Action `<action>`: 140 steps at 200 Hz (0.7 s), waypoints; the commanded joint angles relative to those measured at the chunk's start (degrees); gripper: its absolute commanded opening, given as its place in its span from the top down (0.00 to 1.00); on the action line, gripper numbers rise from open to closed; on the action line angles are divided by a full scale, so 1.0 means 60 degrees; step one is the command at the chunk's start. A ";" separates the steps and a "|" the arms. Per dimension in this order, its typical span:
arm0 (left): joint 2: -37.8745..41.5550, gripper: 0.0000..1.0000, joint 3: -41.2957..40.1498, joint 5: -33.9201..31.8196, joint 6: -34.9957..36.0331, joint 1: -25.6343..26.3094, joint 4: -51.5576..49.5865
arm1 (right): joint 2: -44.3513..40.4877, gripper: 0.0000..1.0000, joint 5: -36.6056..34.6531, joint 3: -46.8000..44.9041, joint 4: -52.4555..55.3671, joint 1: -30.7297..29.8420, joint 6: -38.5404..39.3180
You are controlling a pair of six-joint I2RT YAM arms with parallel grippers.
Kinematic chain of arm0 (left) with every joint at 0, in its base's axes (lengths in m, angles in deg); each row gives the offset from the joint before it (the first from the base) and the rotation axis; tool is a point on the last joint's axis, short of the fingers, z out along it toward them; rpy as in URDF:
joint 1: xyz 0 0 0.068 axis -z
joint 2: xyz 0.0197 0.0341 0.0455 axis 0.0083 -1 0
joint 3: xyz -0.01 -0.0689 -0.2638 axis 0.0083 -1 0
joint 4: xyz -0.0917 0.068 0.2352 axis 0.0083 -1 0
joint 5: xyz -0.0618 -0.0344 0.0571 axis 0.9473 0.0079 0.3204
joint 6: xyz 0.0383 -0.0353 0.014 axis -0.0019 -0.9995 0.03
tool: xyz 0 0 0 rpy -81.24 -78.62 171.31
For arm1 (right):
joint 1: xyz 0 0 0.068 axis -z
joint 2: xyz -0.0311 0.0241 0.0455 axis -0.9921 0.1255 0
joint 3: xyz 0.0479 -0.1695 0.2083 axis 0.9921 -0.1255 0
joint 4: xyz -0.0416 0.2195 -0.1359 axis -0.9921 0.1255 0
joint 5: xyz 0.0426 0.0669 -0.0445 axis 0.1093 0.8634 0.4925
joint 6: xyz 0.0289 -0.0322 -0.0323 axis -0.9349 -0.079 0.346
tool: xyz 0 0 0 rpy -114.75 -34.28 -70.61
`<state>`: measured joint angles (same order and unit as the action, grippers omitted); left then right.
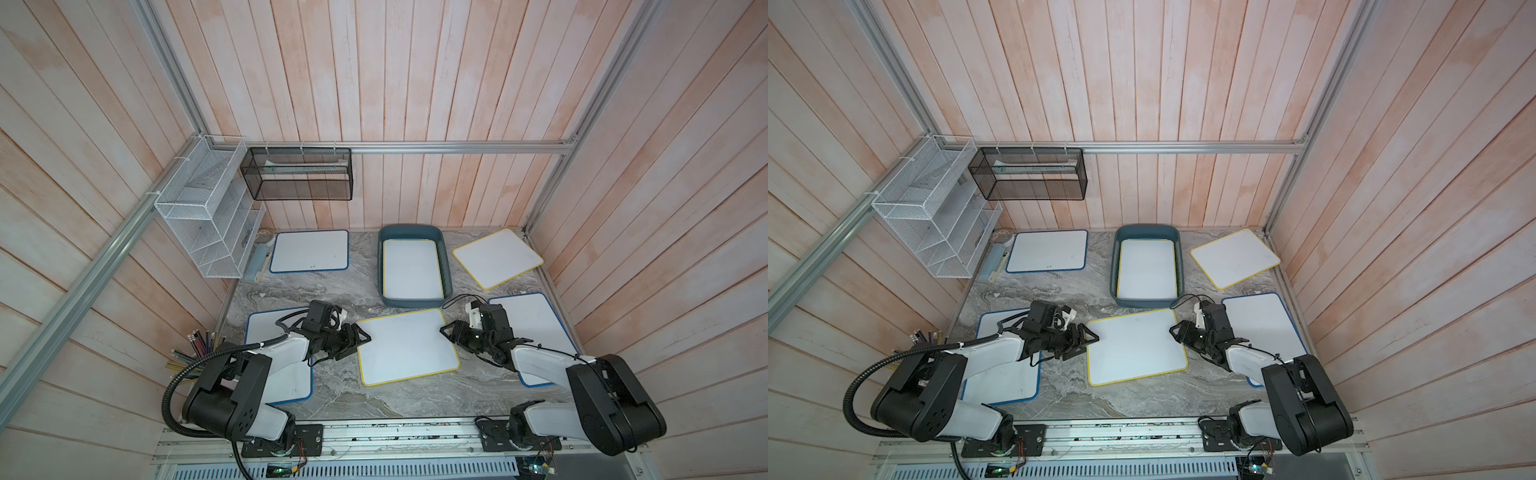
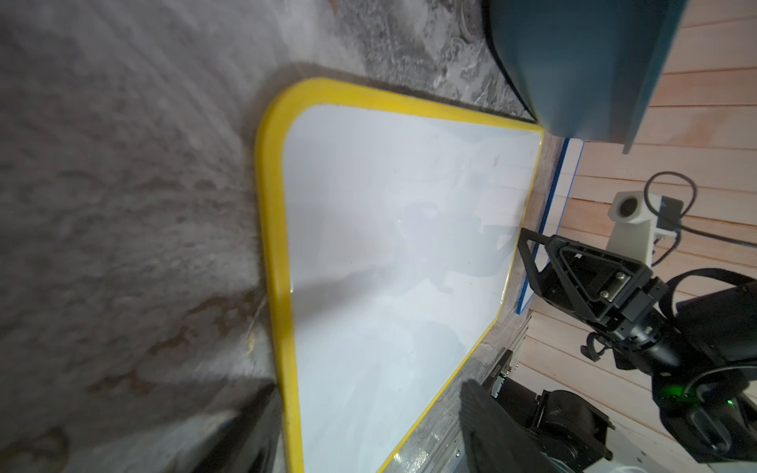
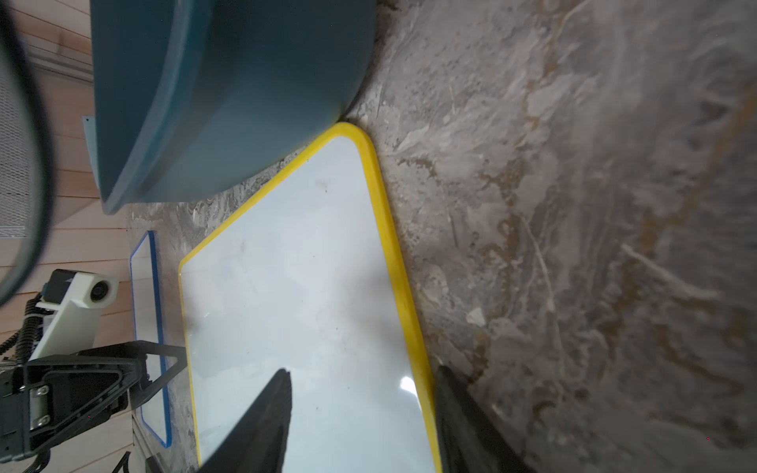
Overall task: Put the whiteboard into the storage box
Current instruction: Pick up the whiteboard at the center of the board.
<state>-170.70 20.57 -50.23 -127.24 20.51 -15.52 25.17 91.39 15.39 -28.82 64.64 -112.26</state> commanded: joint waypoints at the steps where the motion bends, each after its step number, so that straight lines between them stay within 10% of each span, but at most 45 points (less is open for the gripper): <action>1: 0.0175 0.29 -0.0115 0.0810 -0.0701 0.0441 -0.0396 | 0.0489 0.44 0.3317 -0.0336 -0.0041 -0.0720 -0.0536; 140: 0.1441 0.30 0.0151 0.2310 -0.3144 0.0441 0.3513 | 0.1547 0.44 0.3424 -0.0629 -0.1331 -0.1073 -0.0831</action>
<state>-165.04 18.45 -52.41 -142.52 20.51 -17.07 31.29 92.90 13.80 -42.74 63.76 -114.23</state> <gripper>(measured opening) 0.706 0.559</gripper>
